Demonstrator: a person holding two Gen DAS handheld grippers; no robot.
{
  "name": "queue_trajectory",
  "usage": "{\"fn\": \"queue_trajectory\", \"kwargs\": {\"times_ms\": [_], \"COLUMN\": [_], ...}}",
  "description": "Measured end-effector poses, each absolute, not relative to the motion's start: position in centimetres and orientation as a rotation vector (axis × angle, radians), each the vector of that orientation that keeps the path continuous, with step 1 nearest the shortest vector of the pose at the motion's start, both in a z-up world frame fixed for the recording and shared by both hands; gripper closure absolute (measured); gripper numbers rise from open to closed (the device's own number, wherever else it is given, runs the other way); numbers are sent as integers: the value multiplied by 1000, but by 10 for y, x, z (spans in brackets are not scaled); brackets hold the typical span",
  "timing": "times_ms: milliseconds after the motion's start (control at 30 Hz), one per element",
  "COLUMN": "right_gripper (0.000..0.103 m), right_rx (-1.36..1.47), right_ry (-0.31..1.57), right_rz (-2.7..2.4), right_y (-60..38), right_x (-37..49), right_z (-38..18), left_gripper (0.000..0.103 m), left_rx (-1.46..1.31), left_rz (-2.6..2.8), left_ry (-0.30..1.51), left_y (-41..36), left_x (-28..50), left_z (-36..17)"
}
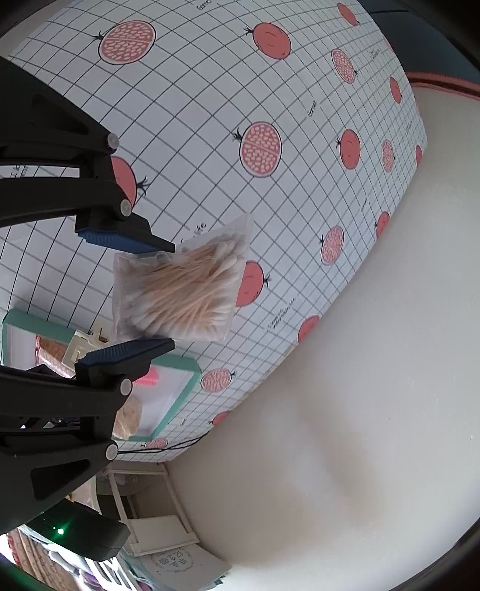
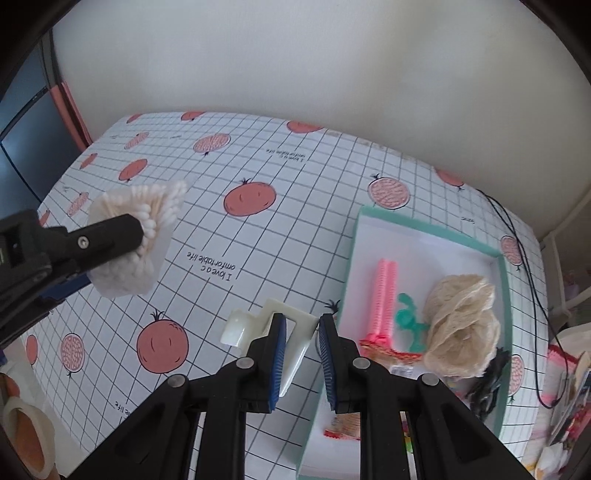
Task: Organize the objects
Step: 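Lift and carry the cotton swab bag and hair clip over the tray, then open both grippers to release the swab bag and hair clip in the tray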
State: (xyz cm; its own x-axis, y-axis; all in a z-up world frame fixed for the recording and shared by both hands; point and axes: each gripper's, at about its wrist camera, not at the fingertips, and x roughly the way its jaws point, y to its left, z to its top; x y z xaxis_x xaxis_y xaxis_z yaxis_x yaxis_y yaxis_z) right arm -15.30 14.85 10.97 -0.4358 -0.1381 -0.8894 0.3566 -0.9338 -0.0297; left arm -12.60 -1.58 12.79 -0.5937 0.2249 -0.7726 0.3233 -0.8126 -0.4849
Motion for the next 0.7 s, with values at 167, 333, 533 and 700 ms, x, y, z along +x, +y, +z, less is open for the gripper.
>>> {"fn": "queue_trajectory", "kwargs": {"times_ms": [167,333,533,700], "right_gripper": [83,83,83,83], "right_rx": [1472,1486,1543,1619], "right_ry": [295,256,150,78], "right_rz": [-2443,-2481,-2543,-2567], "right_y": [166,197,254,295], "right_x": [-154,-157,-163,-165], "right_z": [115,123,126,119], "left_gripper": [58,58,58,58], "left_rx": [1399,1430,1500,1598], "left_rz": [-2615,-2656,-2758,-2811], "left_ry": [942,946,876,784], "left_y": [0,23,67,106], "left_x": [-127,-129,-131,-132], "left_z": [131,130,132,122]}}
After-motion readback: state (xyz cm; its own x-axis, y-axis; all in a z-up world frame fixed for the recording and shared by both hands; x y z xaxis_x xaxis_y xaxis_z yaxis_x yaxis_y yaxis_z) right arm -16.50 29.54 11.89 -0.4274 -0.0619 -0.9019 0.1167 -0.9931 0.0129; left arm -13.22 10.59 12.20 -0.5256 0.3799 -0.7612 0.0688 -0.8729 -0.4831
